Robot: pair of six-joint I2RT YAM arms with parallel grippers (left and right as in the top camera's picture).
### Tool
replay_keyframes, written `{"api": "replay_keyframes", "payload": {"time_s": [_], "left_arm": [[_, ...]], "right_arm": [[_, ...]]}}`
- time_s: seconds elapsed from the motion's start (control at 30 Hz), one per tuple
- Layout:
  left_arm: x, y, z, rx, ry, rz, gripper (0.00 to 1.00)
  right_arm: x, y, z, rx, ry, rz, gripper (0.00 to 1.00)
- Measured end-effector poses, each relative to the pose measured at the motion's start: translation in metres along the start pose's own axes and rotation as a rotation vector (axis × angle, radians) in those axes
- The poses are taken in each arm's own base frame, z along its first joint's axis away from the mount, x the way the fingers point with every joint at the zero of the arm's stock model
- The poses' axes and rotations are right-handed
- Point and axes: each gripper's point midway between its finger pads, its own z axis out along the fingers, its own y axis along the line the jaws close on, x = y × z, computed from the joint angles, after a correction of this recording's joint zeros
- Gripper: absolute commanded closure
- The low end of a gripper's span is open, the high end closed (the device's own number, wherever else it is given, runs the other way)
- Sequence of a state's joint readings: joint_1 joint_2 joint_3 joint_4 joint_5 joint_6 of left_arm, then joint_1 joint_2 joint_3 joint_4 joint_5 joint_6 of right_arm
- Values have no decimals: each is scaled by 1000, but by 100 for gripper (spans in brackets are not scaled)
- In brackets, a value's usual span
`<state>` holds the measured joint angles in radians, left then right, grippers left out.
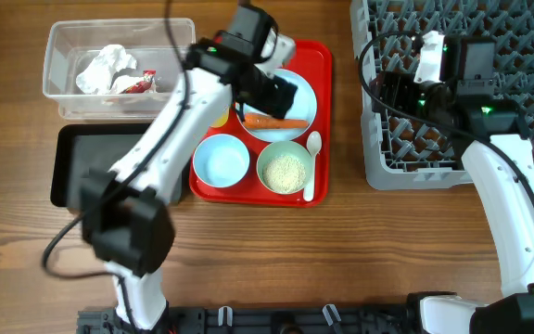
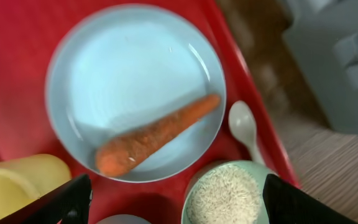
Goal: Sort waste into correct bins and load items into the dishwasher rack
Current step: 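Grasp the carrot on the blue plate with the left gripper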
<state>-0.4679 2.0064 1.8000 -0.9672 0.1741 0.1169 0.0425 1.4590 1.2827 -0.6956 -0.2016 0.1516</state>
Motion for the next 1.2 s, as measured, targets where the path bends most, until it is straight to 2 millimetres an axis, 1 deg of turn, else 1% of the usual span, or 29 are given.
{"api": "replay_keyframes", "payload": {"time_s": [0.07,0.1,0.17,0.23,0.37,0.47,0.57,0.63,0.7,0.77,0.87,0.97,1.0,1.03,1.07,1.17,1.2], "left_arm": [[15,4,31,5,80,2,11],[20,6,39,6,104,9,11],[28,8,52,11,143,40,11],[32,9,60,17,162,92,11],[25,12,75,19,132,168,11],[17,17,79,13,100,190,11],[16,19,81,11,96,195,12],[19,20,86,13,107,193,12],[25,21,95,17,131,189,13],[35,22,104,24,169,185,13],[38,22,105,26,183,183,16],[36,22,105,25,171,189,22],[33,22,106,23,163,193,26],[33,22,106,23,160,195,33],[32,23,106,23,155,201,35],[32,23,107,23,156,203,35],[32,23,108,24,157,202,38]], "right_arm": [[0,0,0,0,0,0,8],[0,0,0,0,1,0,8],[2,0,0,1,7,1,8],[2,0,0,1,7,2,8],[3,0,0,2,11,2,8],[4,-1,0,3,18,3,8],[5,-1,0,3,18,4,8],[5,-1,0,3,18,4,8],[5,-1,0,3,19,4,8],[5,-1,0,4,22,5,8],[5,-1,0,4,22,5,8],[5,-1,0,4,22,4,8],[5,-1,0,4,22,4,8],[5,-1,0,4,22,4,8],[5,-1,0,4,22,5,8],[5,-1,0,4,22,4,8],[5,-1,0,3,22,4,8]]}}
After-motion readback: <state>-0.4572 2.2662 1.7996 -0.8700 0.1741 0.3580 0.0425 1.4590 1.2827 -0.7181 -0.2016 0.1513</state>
